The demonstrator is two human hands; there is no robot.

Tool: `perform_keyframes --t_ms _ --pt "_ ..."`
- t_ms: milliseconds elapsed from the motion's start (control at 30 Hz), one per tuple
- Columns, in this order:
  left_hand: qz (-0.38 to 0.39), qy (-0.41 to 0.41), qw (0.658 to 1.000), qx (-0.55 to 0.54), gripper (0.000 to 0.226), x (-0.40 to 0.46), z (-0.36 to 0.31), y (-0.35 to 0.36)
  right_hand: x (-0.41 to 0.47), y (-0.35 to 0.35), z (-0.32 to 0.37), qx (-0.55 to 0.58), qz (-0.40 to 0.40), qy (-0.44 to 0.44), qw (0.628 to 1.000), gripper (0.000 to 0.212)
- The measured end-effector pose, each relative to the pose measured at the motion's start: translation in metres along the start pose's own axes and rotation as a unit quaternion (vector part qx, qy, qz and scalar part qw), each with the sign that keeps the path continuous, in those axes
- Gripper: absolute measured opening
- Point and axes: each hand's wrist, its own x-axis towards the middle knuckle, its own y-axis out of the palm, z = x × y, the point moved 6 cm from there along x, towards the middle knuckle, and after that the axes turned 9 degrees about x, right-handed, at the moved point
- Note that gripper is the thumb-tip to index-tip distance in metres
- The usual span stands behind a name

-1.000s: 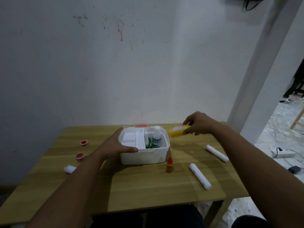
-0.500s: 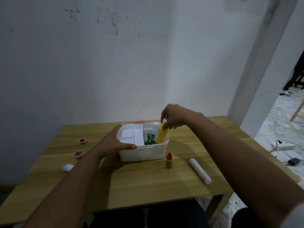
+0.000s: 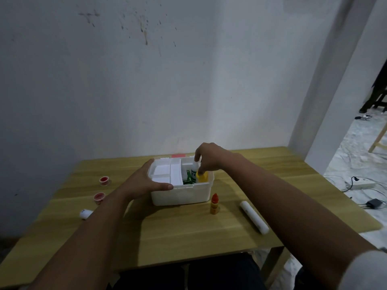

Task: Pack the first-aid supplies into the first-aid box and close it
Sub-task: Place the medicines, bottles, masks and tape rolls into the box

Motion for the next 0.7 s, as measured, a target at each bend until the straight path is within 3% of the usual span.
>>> perform_keyframes --t_ms 67,233,433,533,700 --pt "-0.001 0.004 1.0 -0.011 0.135 -0.001 -0.002 0.0 -0.008 -0.011 -0.004 0.067 -0.011 0.017 0.998 0.054" --pt "-0.007 0.005 1.0 -0.015 0.124 -0.005 -0.006 -0.001 -0.03 -0.037 -0.021 0.109 -0.081 0.085 0.987 0.015" --pt "-0.006 0.003 1.0 -0.006 0.114 -0.005 -0.005 0.0 -0.068 0.023 -0.038 0.117 0.082 0.166 0.976 0.041" --pt "-0.006 0.004 1.0 -0.007 0.077 -0.004 -0.007 0.001 -0.068 0.055 -0.041 0.09 0.06 0.166 0.98 0.034" --pt "-0.011 0.001 1.0 0.004 0.097 0.0 0.002 -0.001 -0.078 0.039 -0.034 0.112 0.072 0.158 0.978 0.012"
